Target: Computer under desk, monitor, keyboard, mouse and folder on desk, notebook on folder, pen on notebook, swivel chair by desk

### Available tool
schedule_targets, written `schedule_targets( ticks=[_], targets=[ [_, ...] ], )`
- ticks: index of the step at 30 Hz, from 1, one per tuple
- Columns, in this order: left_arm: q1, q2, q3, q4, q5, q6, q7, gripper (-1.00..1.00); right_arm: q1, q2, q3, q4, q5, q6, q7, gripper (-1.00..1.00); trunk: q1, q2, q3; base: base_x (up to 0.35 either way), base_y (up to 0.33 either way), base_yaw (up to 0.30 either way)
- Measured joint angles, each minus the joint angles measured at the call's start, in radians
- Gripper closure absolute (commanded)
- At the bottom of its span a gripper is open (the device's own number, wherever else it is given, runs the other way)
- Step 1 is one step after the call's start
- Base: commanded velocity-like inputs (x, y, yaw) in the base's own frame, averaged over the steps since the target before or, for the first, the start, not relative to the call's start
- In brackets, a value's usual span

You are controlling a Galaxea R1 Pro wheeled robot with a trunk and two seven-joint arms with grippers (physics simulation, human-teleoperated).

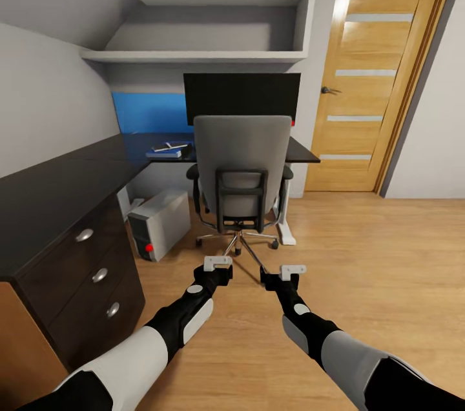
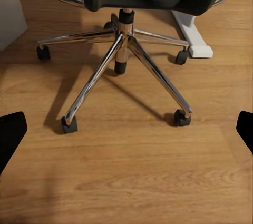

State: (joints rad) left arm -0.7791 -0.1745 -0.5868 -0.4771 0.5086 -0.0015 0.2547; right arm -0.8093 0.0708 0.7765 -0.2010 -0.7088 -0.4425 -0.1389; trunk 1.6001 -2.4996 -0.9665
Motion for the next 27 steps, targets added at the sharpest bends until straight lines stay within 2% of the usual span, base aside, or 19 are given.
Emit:
schedule_targets(
  ticks=[27],
  targets=[
    [0.0, 0.0, 0.005, 0.004, -0.003, -0.001, 0.0, -1.0, 0.0, 0.0, 0.001, 0.002, 0.002, 0.002, -0.003, -1.0, -0.103, 0.189, 0.085, -0.001, 0.0, 0.0]
  ],
)
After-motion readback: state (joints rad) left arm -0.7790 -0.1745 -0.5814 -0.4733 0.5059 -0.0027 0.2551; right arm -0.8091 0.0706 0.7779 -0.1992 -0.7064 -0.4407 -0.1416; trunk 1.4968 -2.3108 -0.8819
